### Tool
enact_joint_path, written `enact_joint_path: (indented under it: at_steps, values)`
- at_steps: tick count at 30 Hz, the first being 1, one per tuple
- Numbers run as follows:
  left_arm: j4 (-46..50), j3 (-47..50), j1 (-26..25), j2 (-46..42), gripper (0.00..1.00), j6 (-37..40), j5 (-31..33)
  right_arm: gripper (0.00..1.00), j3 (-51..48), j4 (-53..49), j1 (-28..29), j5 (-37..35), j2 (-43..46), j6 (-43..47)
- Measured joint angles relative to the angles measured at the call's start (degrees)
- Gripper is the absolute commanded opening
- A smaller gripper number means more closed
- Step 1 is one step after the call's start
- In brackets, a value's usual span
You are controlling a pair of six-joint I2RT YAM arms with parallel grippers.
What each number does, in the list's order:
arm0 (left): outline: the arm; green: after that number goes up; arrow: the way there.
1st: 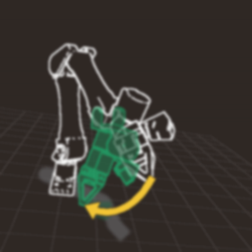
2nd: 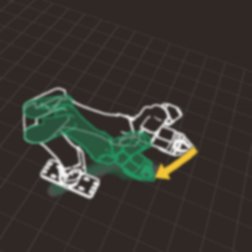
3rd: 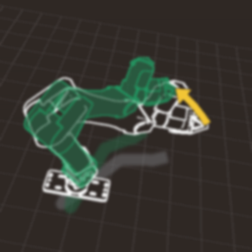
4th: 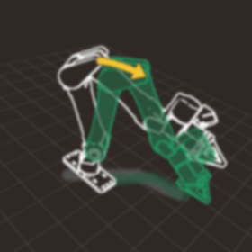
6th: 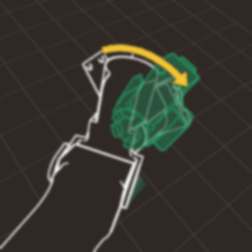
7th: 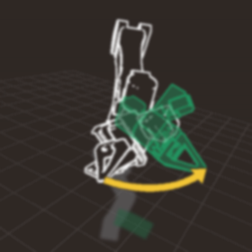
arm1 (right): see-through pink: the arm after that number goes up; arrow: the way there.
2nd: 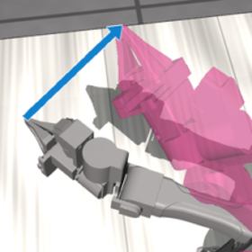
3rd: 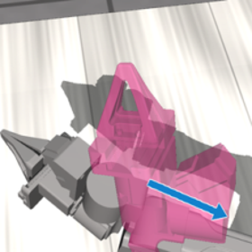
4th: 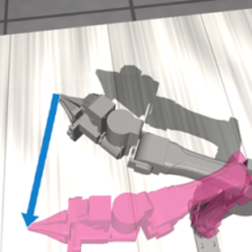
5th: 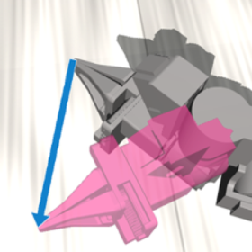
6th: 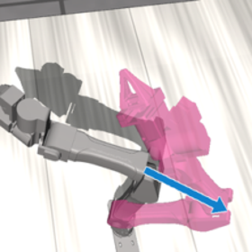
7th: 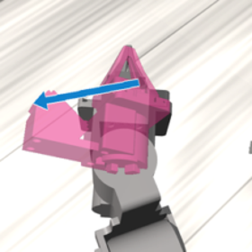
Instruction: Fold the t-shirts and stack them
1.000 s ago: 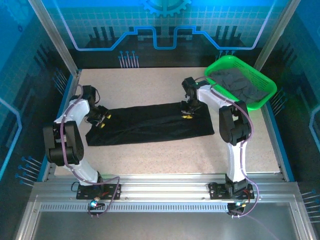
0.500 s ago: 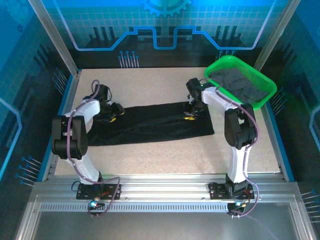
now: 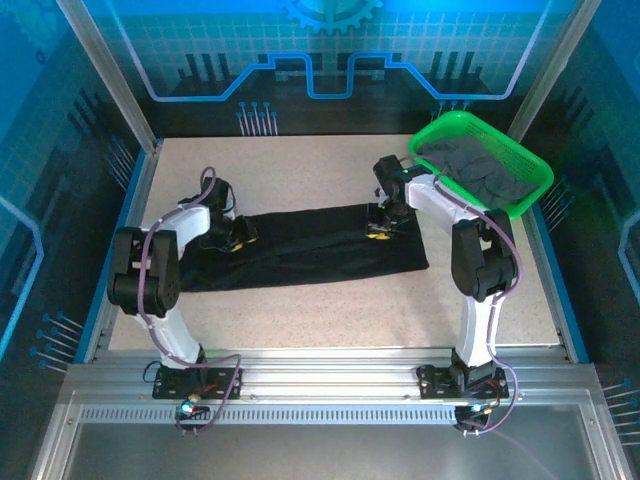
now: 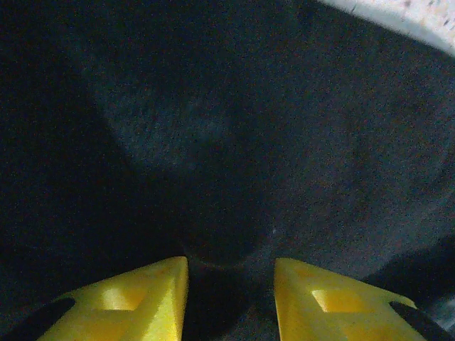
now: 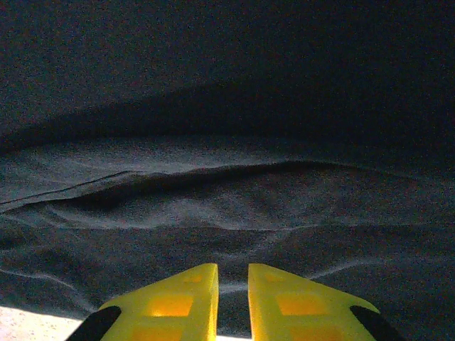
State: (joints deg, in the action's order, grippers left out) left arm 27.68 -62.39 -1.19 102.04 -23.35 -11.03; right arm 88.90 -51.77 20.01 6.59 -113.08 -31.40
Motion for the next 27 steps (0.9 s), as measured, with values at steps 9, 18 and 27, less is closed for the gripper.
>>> enact_joint_path:
  at_steps: [9, 18, 27]
  values:
    - [2.1, 3.7, -2.0, -6.8, 0.00, -0.6, -1.4, 0.21, -0.1, 0.1, -0.3, 0.4, 0.1, 0.0]
    - [6.4, 4.9, -5.2, -12.7, 0.00, -5.2, -2.8, 0.21, -3.1, 1.0, -0.9, 0.6, 2.2, 0.0]
    - [9.7, 9.2, -11.1, -17.4, 0.00, -14.2, -3.2, 0.20, -3.9, 2.4, -2.1, 1.5, 3.6, -1.5]
